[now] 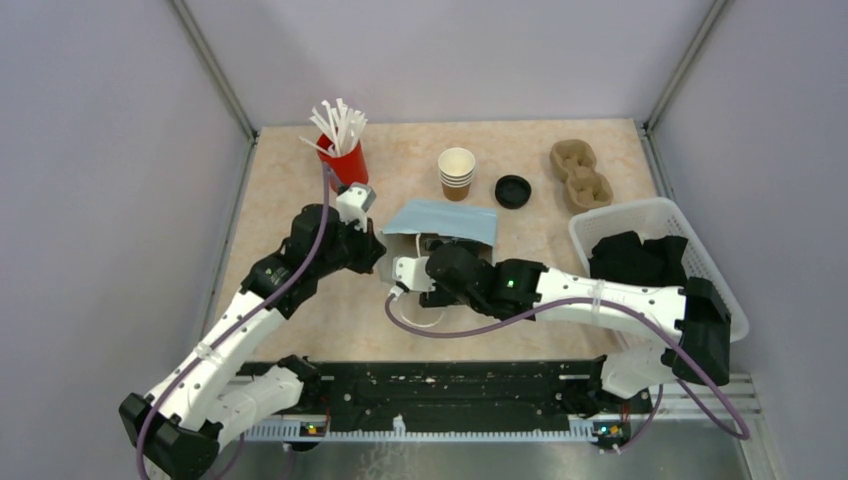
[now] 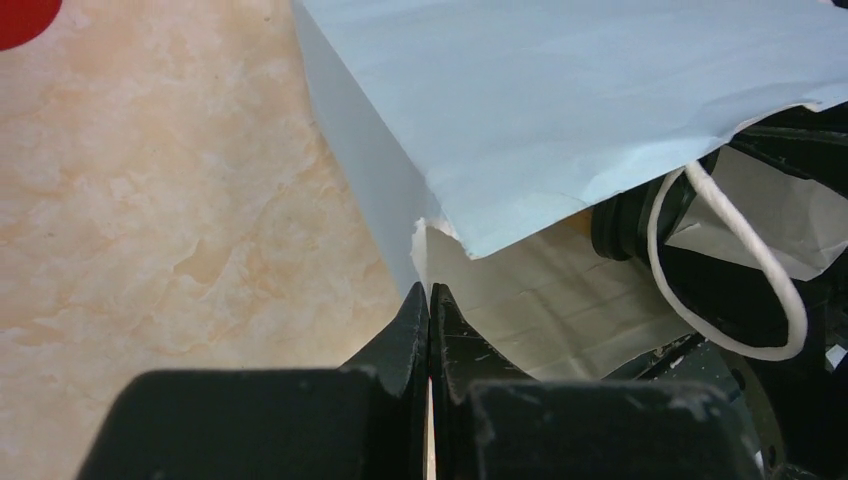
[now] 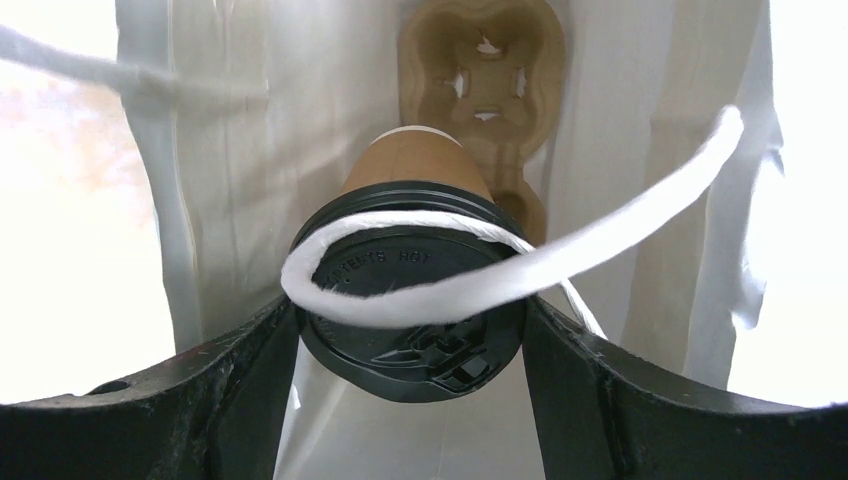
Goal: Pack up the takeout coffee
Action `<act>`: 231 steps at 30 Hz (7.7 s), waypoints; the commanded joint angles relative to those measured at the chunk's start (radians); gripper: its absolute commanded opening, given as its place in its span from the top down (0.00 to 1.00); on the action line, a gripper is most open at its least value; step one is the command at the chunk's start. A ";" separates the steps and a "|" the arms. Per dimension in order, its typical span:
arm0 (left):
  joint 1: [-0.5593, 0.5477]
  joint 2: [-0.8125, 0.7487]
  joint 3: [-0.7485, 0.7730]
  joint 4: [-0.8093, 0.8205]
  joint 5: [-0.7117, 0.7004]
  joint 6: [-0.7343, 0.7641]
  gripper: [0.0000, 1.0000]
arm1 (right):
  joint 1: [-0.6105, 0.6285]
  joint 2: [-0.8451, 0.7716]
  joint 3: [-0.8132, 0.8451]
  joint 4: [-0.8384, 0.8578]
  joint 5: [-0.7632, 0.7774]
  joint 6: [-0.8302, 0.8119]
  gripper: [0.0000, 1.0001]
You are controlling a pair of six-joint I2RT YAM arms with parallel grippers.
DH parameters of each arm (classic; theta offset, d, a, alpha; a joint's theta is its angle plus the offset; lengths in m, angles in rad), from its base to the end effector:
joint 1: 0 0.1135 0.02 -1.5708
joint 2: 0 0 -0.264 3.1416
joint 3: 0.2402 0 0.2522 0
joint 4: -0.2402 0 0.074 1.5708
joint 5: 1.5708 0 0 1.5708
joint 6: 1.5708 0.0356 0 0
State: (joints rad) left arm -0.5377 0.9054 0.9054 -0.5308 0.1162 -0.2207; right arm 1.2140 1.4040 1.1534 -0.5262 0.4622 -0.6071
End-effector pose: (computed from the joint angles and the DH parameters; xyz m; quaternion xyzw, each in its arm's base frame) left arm 0.1665 -0.1041 0.3258 0.1652 0.8509 -0.2304 0.4421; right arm 0.1210 0.2792 0.2970 -0.6547 0.6205 -0.0891 0.4223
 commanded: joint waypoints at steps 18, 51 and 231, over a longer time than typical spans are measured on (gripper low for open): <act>-0.024 -0.044 0.030 0.015 0.140 0.004 1.00 | -0.123 0.035 -0.005 0.142 0.043 -0.005 0.53; -0.025 -0.029 0.061 -0.031 0.121 0.003 1.00 | -0.262 0.158 -0.025 0.345 -0.097 -0.158 0.55; 0.013 0.118 0.617 -0.525 -0.305 0.006 0.42 | -0.343 0.495 0.483 -0.412 -0.632 -0.157 0.24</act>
State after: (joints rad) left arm -0.5262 1.0569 1.5070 -1.0924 -0.1986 -0.2070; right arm 0.8742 1.8816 1.6070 -0.7750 -0.1677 -0.8402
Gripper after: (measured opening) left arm 0.576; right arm 0.750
